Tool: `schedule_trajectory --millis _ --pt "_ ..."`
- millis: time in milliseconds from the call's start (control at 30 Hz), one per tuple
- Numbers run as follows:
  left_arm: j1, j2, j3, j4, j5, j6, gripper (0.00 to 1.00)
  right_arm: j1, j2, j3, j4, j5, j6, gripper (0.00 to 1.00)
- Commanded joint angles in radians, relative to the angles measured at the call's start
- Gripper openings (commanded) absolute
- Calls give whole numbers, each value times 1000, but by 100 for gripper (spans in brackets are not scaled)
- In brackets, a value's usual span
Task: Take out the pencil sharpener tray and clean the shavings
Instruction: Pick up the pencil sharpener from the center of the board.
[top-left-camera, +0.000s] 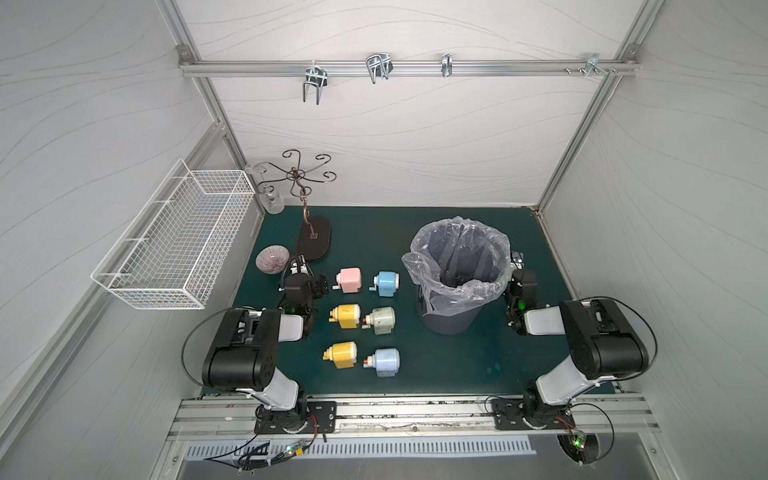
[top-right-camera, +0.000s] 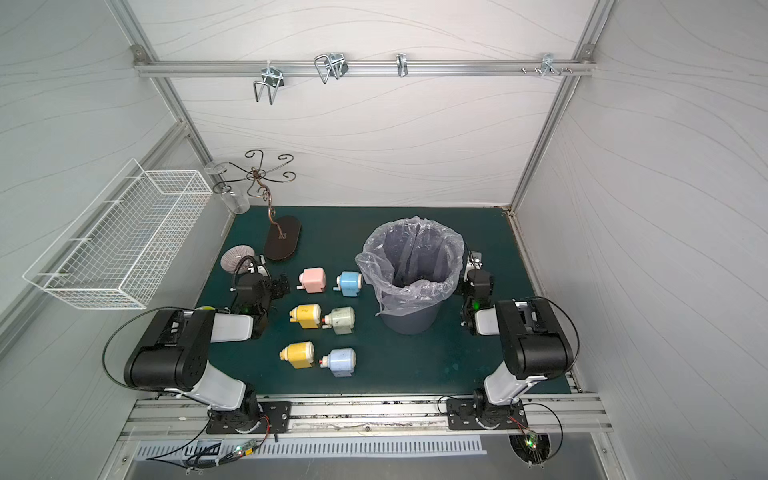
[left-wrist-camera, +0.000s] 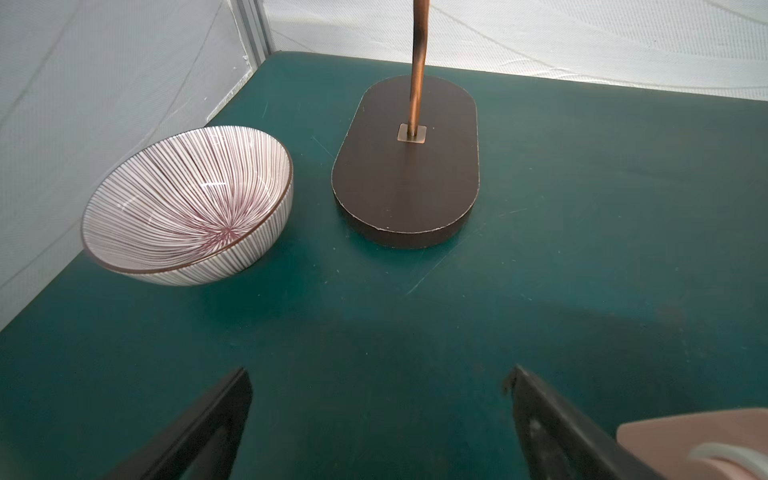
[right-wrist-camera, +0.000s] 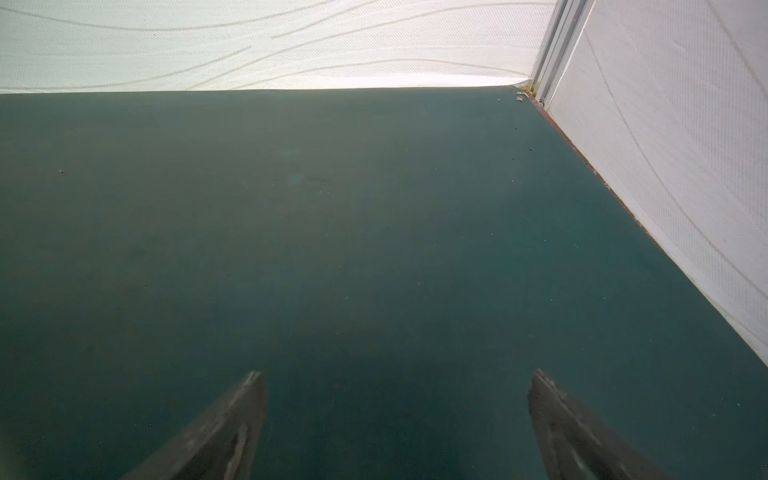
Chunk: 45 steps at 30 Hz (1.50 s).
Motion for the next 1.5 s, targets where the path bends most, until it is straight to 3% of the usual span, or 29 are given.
schedule_trajectory --millis 0,533,600,700,800,833,933,1000,1067,1133,1233,1300,1467 --pt "-3 0 19 56 -12 -4 100 -3 -16 5 -6 -7 2 99" --pt "-3 1 23 51 -13 -6 100 -12 -18 4 -8 -24 9 99" --pt "-3 -1 21 52 -13 -7 100 -4 -22 -8 5 31 22 99" --pt "-4 -5 21 45 -10 -7 100 1 -43 -77 112 43 21 99" --pt "-7 -65 27 6 -12 5 99 21 -38 -193 362 26 -21 99" --pt "-7 -109 33 -50 17 12 98 28 -33 -233 453 41 -28 99" --pt "-22 -243 22 -141 149 82 96 115 -155 -301 507 385 -20 99" --pt "-28 -345 33 -241 259 128 96 125 -296 -322 480 428 24 99" --pt "-31 -425 60 -362 374 168 95 126 -459 -320 358 413 146 99" --pt "-39 -496 98 -524 486 209 94 121 -641 -275 91 368 248 99" --pt "-77 -599 142 -720 616 304 93 74 -907 -91 -561 245 451 99" --pt "-116 -659 180 -885 676 389 94 24 -967 20 -862 156 525 99" --pt "-248 -725 294 -1279 727 598 94 17 -1081 145 -1235 31 548 99"
